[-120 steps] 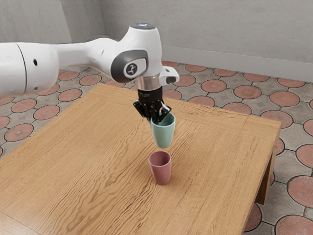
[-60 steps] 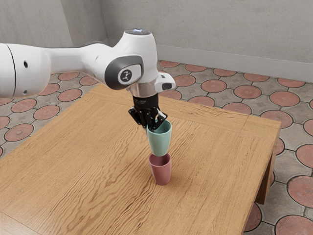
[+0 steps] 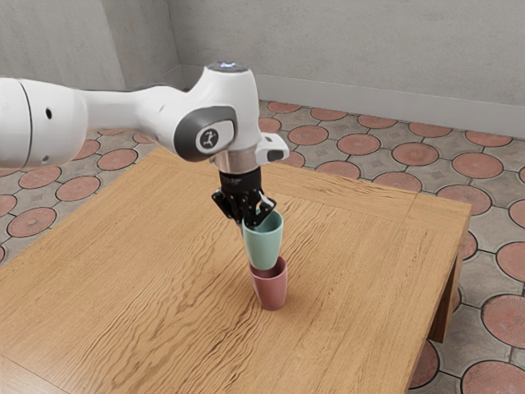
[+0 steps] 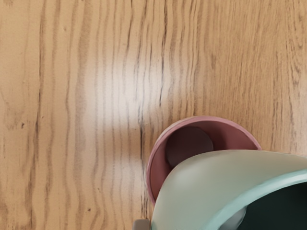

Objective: Place the left cup onto the right cup

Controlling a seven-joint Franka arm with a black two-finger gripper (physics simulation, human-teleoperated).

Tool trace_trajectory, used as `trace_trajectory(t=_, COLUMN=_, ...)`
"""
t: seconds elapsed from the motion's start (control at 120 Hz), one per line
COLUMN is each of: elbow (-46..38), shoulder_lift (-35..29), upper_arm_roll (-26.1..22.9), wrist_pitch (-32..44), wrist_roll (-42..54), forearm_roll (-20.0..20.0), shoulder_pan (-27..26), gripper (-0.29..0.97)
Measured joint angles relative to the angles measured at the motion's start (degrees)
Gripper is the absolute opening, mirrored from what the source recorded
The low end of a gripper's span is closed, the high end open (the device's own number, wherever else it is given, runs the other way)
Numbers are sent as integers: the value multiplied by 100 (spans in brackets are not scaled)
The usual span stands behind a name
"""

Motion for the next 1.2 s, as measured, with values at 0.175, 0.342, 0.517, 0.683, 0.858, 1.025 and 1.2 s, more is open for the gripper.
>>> trace_trajectory(t=0.175, elbow=-139, shoulder_lift=15, upper_arm_roll=11, wrist_pitch=119, wrist_roll=-6, forearm_roll=0, shoulder_pan=7, gripper=-10)
trace_trajectory(t=0.342, elbow=-162, shoulder_lift=36, upper_arm_roll=17, wrist_pitch=213, wrist_roll=-13, forearm_roll=1, shoulder_pan=9, gripper=-10)
trace_trajectory(t=0.517, elbow=-181, shoulder_lift=55, upper_arm_roll=31, wrist_pitch=292, wrist_roll=-20, forearm_roll=4, shoulder_pan=9, gripper=-10)
trace_trajectory(t=0.683, elbow=-234, shoulder_lift=84, upper_arm_roll=34, wrist_pitch=329, wrist_roll=-25, forearm_roll=2, shoulder_pan=16, gripper=-10)
trace_trajectory(t=0.858, elbow=-258, shoulder_lift=116, upper_arm_roll=41, wrist_pitch=363, wrist_roll=-27, forearm_roll=-34, shoulder_pan=16, gripper=-10)
trace_trajectory(t=1.025, elbow=-259, shoulder_lift=157, upper_arm_roll=39, wrist_pitch=386, wrist_roll=-7, forearm_roll=-72, shoulder_pan=10, gripper=18)
trace_trajectory(t=1.2, elbow=-257, shoulder_lift=169, upper_arm_roll=43, wrist_pitch=400, wrist_roll=19, forearm_roll=-87, shoulder_pan=10, gripper=46)
